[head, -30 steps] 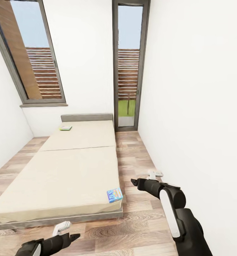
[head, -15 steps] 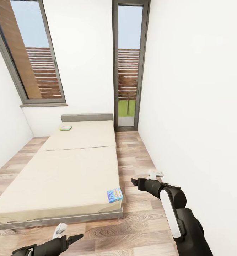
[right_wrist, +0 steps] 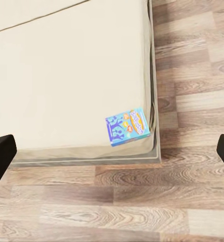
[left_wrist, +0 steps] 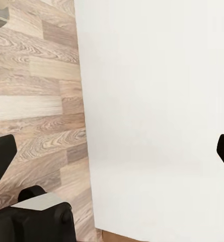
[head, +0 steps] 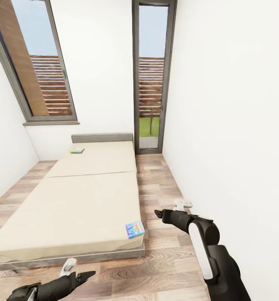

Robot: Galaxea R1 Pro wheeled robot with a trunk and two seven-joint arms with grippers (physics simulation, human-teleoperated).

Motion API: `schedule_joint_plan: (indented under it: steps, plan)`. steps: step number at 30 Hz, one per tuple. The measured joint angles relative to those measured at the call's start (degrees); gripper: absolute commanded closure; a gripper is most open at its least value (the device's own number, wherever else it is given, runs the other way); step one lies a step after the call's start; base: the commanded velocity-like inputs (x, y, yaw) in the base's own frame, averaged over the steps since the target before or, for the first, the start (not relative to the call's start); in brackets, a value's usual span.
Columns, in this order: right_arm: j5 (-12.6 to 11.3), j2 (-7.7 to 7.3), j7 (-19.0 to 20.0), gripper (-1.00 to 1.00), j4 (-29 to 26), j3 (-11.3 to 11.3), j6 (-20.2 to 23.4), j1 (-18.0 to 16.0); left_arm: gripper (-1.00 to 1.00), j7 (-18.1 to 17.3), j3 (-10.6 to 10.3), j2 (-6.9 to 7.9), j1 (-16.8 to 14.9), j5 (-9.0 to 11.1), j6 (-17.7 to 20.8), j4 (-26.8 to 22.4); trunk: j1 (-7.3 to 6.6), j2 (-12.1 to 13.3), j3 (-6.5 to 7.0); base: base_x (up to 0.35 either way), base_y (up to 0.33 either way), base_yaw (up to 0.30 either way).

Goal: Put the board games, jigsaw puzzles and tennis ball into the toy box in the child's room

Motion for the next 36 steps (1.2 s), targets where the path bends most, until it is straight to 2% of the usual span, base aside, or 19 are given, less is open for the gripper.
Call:
schedule_joint_plan:
  steps: [3,6,8,11,13,17,21,27,29,32,36]
  plan:
    - [0.0,0.02,0.0,-1.0,0.0,0.0,0.1,0.0,-1.0,-0.1,0.3,-0.05,-1.3,0.6,3.0,-1.2,0.66,-1.2,-0.54,0.0,0.0,0.0]
    - [0.0,0.04,0.0,-1.0,-0.1,0.0,0.1,0.0,-1.0,0.0,0.8,-0.35,-3.5,2.4,7.5,-2.6,1.32,-2.4,-1.08,0.0,0.0,0.0]
    - [0.0,0.05,0.0,-1.0,-0.1,0.0,0.1,0.0,-1.0,0.1,0.9,-0.98,-4.2,3.5,8.8,-3.1,1.76,-3.2,-1.45,0.0,0.0,0.0]
    - [0.1,0.02,0.0,-1.0,-0.1,-0.1,0.1,0.0,-1.0,0.8,0.9,-2.96,-4.7,4.3,9.5,-3.4,2.42,-4.4,-1.99,0.0,0.0,0.0]
    - [0.1,-0.01,-0.1,-1.0,-0.1,-0.6,0.1,0.0,-1.0,1.4,0.9,-4.01,-4.8,4.5,9.4,-3.5,2.86,-5.2,-2.35,0.0,0.0,0.0]
    - [0.1,-0.01,0.0,-1.0,-0.1,-2.0,0.1,0.0,-1.0,2.5,1.1,-4.79,-4.9,4.7,9.1,-3.4,3.74,-6.8,-3.07,0.0,0.0,0.0]
    - [0.1,0.22,0.0,-1.0,0.0,-3.1,0.0,0.0,-1.0,3.1,1.2,-5.12,-4.9,4.9,8.8,-3.3,4.62,-8.4,-3.79,0.0,0.0,0.0]
    - [0.2,0.28,-0.1,-1.0,0.0,-3.4,-0.1,0.0,-1.0,3.1,1.2,-5.17,-4.9,5.0,8.3,-3.2,5.94,-10.9,-4.87,0.0,0.0,0.0]
    - [0.2,0.29,-0.1,-1.0,0.0,-3.4,-0.2,0.0,-1.0,3.1,1.2,-5.17,-4.9,5.0,7.5,-3.2,6.38,-11.7,-5.23,0.0,0.0,0.0]
    - [0.2,0.33,-0.2,-1.0,0.0,-3.4,-0.2,0.0,-1.0,2.9,1.2,-5.17,-4.9,5.1,4.3,-3.2,7.04,-12.9,-5.77,0.0,0.0,0.0]
    - [0.2,0.37,-0.3,-1.0,0.1,-3.4,-0.3,0.0,-1.0,2.8,1.2,-5.22,-4.9,5.1,1.8,-3.2,7.05,-12.9,-5.78,0.0,0.0,0.0]
